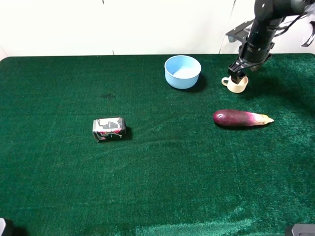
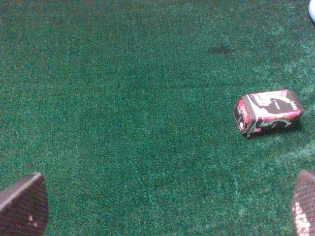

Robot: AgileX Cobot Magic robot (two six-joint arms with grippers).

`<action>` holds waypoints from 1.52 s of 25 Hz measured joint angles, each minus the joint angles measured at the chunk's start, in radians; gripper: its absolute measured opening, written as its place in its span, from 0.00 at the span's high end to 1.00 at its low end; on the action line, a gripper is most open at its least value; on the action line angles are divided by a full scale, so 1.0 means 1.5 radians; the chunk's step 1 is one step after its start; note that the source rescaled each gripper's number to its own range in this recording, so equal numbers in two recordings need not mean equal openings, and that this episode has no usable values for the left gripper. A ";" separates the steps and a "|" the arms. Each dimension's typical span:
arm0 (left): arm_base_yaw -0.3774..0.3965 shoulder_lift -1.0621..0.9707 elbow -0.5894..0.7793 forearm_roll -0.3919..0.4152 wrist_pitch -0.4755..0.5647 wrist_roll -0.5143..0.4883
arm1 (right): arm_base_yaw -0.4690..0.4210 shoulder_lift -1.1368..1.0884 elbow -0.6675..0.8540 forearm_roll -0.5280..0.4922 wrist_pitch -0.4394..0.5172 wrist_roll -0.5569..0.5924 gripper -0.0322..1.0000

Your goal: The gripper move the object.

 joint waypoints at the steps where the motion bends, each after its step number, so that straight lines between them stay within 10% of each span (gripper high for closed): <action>1: 0.000 0.000 0.000 0.000 0.000 0.000 | 0.000 -0.006 -0.001 -0.002 0.001 0.000 0.11; 21: 0.000 0.000 0.000 0.000 0.000 0.000 | 0.000 -0.232 0.006 0.081 0.172 0.004 0.11; 38: 0.000 0.000 0.000 0.000 0.000 0.000 | 0.000 -0.718 0.369 0.102 0.154 0.119 0.00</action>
